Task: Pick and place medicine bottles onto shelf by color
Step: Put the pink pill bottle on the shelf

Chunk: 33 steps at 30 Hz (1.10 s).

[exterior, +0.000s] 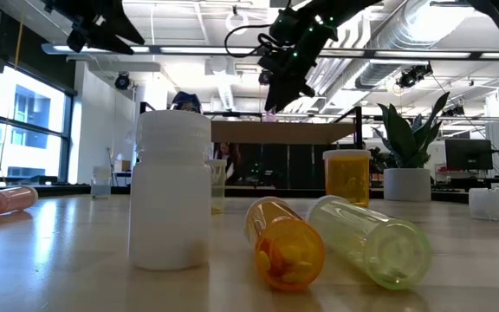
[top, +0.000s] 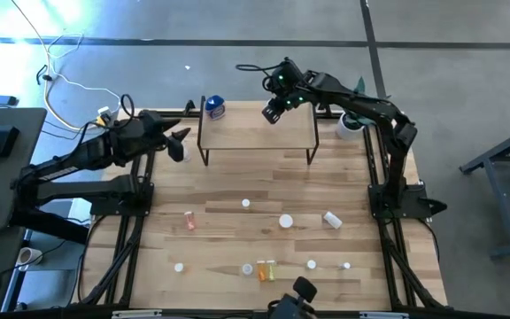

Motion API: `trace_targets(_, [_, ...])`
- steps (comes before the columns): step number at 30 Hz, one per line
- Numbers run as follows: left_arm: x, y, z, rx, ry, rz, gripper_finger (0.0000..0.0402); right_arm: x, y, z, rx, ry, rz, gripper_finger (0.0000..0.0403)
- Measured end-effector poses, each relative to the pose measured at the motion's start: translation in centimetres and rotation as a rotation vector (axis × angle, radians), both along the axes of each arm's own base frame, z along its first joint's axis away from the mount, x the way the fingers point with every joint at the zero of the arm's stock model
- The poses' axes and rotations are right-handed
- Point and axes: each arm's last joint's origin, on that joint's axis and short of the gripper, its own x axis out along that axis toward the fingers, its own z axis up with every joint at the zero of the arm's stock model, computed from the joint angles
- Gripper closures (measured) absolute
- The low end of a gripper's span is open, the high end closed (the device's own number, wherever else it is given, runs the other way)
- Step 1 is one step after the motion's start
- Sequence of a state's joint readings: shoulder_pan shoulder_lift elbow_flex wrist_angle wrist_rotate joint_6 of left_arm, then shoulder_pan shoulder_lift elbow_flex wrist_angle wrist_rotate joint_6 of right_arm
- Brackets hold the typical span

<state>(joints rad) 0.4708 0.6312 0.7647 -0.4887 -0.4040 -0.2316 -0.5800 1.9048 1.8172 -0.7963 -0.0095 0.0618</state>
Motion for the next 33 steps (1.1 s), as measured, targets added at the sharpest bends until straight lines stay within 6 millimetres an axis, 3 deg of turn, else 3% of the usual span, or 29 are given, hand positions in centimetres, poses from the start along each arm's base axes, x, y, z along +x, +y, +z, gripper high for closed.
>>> trace_targets(18, [-0.78,1.05,-0.09,0.004,0.022,0.094,0.0186,-0.60,0.31,-0.39,0.014,0.088,0.008,0.0295])
trace_targets(33, [-0.87,1.00,-0.35,-0.007,0.054,0.092,0.0181,-0.67,0.25,-0.62,0.028,0.097,-0.003,0.0210])
